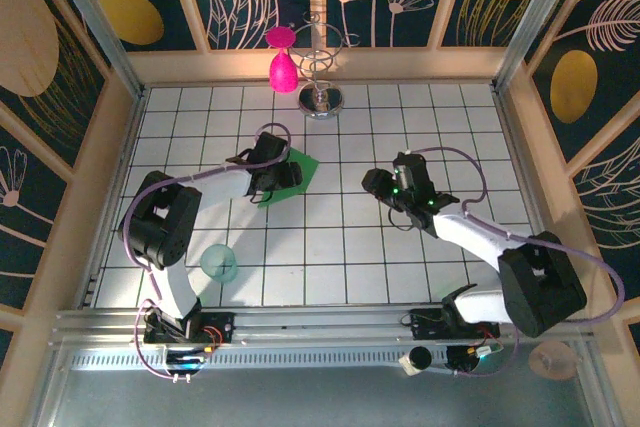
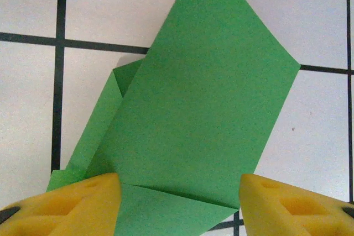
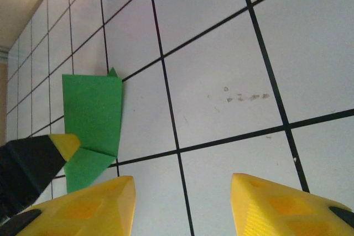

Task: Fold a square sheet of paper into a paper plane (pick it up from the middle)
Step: Move the paper to the center of the table, then fold the wing for the fifth time at the center of the table.

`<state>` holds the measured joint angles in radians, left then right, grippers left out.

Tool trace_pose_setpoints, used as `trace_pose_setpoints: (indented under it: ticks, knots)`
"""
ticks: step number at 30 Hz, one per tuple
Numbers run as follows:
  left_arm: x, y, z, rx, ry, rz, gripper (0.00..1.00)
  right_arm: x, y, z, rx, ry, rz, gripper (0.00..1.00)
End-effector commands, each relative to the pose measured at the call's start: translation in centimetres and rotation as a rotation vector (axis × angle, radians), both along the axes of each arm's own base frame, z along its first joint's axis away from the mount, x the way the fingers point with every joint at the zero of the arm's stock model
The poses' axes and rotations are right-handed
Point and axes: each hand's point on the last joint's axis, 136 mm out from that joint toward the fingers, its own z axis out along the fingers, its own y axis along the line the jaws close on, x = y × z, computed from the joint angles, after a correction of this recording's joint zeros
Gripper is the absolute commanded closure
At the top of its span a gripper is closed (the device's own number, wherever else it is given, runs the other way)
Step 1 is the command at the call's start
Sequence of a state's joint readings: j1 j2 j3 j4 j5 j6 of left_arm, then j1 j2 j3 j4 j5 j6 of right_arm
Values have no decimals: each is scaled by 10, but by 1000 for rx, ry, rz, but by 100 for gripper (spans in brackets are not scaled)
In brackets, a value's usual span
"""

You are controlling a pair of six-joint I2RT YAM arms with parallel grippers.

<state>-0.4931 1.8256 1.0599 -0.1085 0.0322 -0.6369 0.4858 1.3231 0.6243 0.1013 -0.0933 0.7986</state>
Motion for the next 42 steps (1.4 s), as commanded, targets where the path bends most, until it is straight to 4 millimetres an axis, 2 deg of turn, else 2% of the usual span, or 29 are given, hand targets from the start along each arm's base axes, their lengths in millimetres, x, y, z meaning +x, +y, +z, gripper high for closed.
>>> trace_pose_setpoints:
  ticks: [1,10,13,17,21,22,25,26,32,35,42]
  knots:
    - [3,2,-7,-65,14,-2,41,7,13,7,56,-2,27,51]
    - [1,16,-15,-142,56,31,42,6,35,-3,105,42,84,51]
    - [1,14,-15,-174,72,23,42,6,41,-4,112,49,98,51]
    - [-5,6,-19,-216,125,5,44,6,50,-6,126,69,113,51]
    - [-17,-8,-19,-311,182,-14,50,4,58,-7,183,106,98,52]
    - [-27,-9,-25,-325,207,-15,51,3,60,-8,199,117,91,52]
    - [-41,-15,-25,-363,237,-16,53,2,61,-10,258,144,54,51]
    - [-46,-19,-25,-373,243,-17,53,-3,67,-12,271,158,59,52]
    - [-69,-47,-21,-458,285,-21,56,-15,81,-23,332,222,35,52]
    - [-71,-53,-19,-494,291,-7,57,-20,87,-31,341,263,20,52]
    - [-71,-52,-25,-492,302,16,55,-30,103,-50,354,350,37,52]
